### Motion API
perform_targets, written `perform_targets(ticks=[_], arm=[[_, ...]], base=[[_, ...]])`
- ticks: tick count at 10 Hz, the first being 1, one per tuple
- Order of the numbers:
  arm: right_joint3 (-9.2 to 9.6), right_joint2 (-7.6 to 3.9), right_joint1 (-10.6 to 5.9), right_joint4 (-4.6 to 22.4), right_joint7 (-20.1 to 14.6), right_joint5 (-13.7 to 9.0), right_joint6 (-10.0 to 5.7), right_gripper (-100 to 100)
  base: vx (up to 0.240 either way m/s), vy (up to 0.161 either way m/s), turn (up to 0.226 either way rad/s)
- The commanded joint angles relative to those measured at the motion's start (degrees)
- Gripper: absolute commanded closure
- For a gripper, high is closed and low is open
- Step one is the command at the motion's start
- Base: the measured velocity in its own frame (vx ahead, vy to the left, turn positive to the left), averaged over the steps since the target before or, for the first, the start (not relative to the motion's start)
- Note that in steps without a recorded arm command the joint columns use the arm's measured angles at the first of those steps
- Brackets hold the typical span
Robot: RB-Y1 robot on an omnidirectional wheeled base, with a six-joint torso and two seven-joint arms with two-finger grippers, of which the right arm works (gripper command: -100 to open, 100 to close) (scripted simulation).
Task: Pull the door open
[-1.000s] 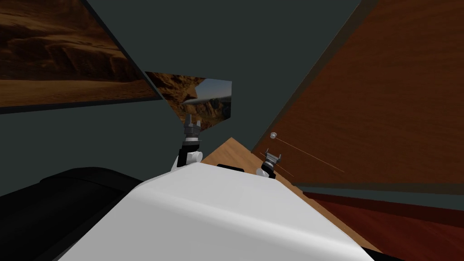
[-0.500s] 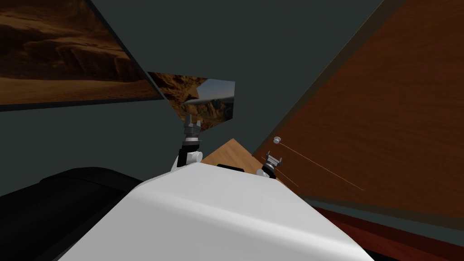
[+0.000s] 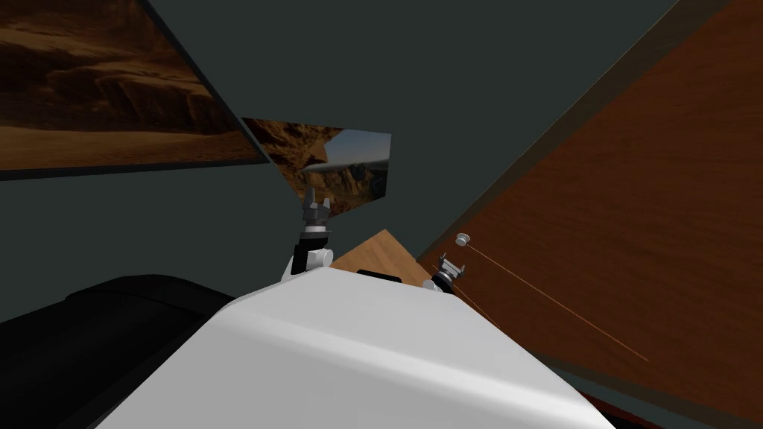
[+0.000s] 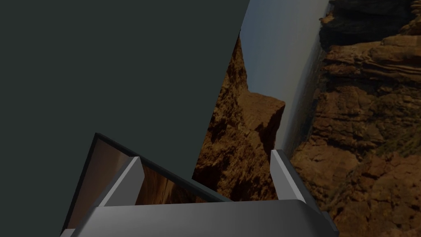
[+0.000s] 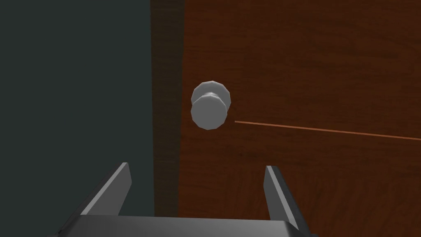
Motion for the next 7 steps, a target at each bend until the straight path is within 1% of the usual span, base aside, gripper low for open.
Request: perform_targets(ticks=[1, 2, 3, 5, 6, 7], arm=[[0.14, -0.23, -0.46, 1.7, -1.4, -1.9, -0.61, -100], [0.27, -0.42, -0.87, 3.1, -2.5, -3.2, -1.08, -100], [0.32, -0.49, -1.02, 3.6, -2.9, -3.6, -1.24, -100], [0.56, -0.83, -1.76, 6.1, -4.8, -5.9, -2.08, -100], [0.53, -0.65, -1.6, 5.5, -4.2, -5.2, -1.9, -100], [0.89, -1.9, -1.02, 6.5, -6.6, -5.0, -2.14, -100]], base=[[0.075, -0.103, 0.145], [0.081, -0.106, 0.189], [0.067, -0.077, 0.093], [0.078, -0.073, 0.12], [0.039, -0.035, 0.021], [0.148, -0.014, -0.047]])
